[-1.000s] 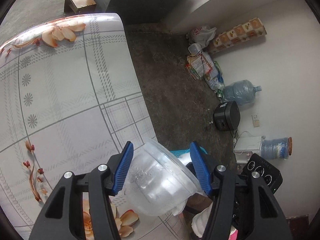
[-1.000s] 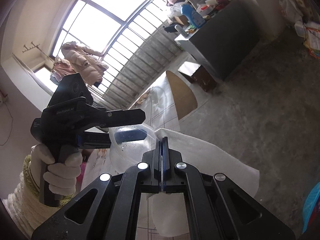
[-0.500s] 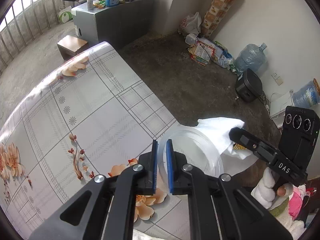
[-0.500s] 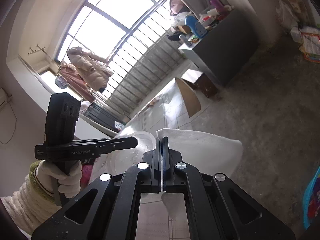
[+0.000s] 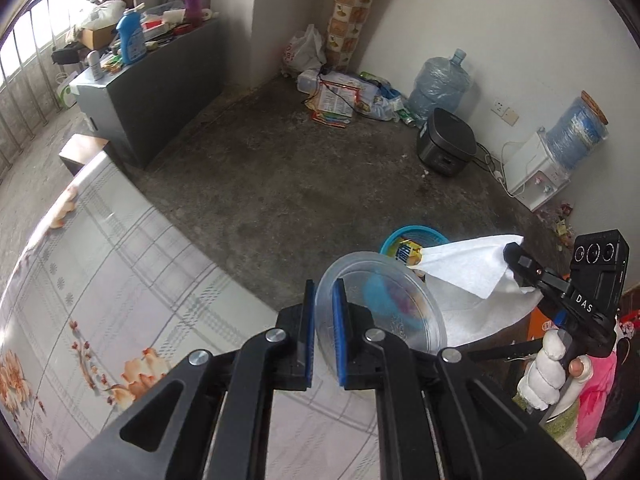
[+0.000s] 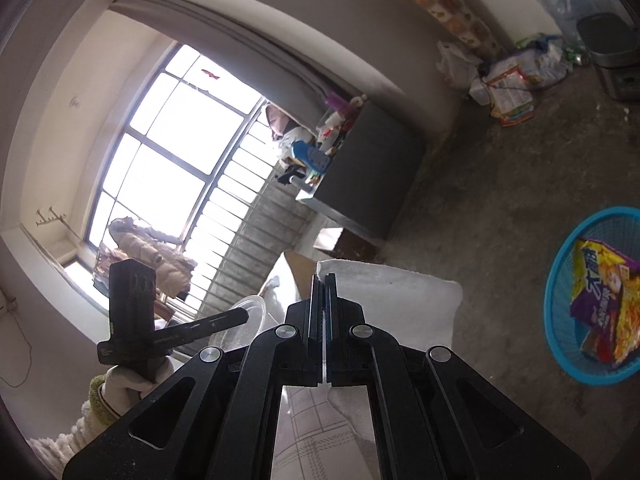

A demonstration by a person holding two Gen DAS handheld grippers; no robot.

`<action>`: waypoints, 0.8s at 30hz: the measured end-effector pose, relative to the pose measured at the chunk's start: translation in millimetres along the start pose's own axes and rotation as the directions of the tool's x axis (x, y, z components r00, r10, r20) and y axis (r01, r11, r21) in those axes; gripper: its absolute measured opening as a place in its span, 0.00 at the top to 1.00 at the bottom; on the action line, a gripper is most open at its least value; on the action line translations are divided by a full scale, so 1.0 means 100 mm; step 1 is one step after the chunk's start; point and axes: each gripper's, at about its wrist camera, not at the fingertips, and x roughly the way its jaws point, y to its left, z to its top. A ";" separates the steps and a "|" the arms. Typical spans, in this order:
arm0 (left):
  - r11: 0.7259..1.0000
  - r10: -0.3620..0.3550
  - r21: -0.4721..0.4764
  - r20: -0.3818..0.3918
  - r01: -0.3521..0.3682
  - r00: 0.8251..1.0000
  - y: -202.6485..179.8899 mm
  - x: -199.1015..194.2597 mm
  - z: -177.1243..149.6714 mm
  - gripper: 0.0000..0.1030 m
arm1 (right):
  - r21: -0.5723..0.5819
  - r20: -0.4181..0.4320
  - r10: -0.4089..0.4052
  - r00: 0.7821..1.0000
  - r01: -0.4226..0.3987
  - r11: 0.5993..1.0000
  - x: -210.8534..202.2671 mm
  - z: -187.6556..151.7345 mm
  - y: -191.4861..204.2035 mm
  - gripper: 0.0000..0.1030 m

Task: Collect trash
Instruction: 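Carry the cup and tissue toward the blue wastebasket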

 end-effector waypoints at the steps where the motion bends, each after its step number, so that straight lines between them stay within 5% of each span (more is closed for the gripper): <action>1: 1.000 -0.014 0.015 -0.001 0.014 1.000 -0.13 0.08 0.05 0.93 | 0.014 0.014 -0.014 1.000 0.014 1.000 -0.06 0.04 -0.07 1.00; 11: 0.982 -0.169 0.054 -0.180 0.182 0.969 -1.23 1.22 0.33 0.92 | 0.098 0.040 -0.167 0.985 0.162 0.982 -0.31 0.14 -0.79 1.00; 24: 0.988 -0.010 0.138 -0.354 0.063 0.935 -1.80 2.78 0.28 0.91 | 0.278 -0.133 -0.281 0.951 0.308 0.910 -0.03 -0.03 -2.03 0.97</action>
